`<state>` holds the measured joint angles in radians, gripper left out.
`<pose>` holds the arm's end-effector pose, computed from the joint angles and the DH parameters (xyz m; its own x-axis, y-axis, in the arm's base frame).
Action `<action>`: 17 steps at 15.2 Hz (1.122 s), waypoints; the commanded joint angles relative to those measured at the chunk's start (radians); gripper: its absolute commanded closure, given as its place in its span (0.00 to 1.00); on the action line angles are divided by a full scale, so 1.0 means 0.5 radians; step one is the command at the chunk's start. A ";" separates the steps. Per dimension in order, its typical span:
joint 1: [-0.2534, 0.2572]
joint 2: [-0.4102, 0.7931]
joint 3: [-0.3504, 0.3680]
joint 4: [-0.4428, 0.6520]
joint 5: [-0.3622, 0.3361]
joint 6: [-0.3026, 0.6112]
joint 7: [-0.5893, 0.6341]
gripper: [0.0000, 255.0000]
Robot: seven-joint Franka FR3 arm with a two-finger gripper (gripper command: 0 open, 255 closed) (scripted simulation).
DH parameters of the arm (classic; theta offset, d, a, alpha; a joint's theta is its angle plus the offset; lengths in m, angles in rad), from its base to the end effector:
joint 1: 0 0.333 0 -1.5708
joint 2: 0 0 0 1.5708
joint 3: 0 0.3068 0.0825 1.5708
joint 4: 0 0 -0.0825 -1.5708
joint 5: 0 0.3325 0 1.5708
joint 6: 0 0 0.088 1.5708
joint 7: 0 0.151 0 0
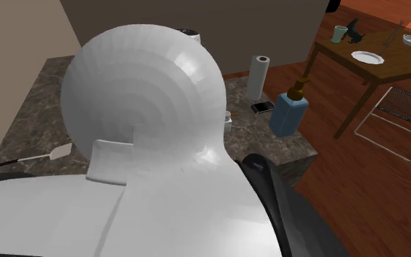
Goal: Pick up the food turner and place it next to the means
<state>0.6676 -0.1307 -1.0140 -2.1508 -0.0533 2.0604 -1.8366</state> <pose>0.4445 -0.1717 0.4006 0.0500 0.9965 0.0670 0.9987 -0.0500 -0.0012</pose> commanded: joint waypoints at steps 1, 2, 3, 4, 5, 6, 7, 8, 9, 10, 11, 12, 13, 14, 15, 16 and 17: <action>0.031 -0.052 0.086 -0.044 -0.041 0.014 0.144 1.00; 0.049 -0.068 0.120 -0.060 -0.052 0.019 0.203 1.00; 0.065 -0.080 0.156 -0.074 -0.057 0.024 0.259 1.00; 0.080 -0.087 0.192 -0.085 -0.059 0.029 0.312 1.00; 0.097 -0.091 0.226 -0.094 -0.059 0.034 0.363 1.00; 0.117 -0.093 0.257 -0.101 -0.056 0.039 0.413 1.00; 0.136 -0.091 0.289 -0.106 -0.050 0.044 0.460 1.00; 0.156 -0.087 0.319 -0.108 -0.043 0.049 0.506 1.00; 0.177 -0.080 0.348 -0.108 -0.033 0.053 0.551 1.00; 0.198 -0.071 0.376 -0.106 -0.021 0.058 0.594 1.00; 0.220 -0.059 0.403 -0.102 -0.008 0.062 0.635 1.00; 0.244 -0.044 0.428 -0.095 0.007 0.066 0.675 1.00; 0.267 -0.028 0.453 -0.086 0.023 0.070 0.714 1.00; 0.290 -0.009 0.477 -0.075 0.041 0.073 0.751 1.00; 0.313 0.012 0.500 -0.061 0.060 0.075 0.787 1.00; 0.337 0.035 0.523 -0.045 0.080 0.078 0.821 1.00; 0.359 0.060 0.545 -0.027 0.101 0.079 0.854 1.00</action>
<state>0.8331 -0.1220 -0.7523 -2.1759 -0.0209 2.0953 -1.4259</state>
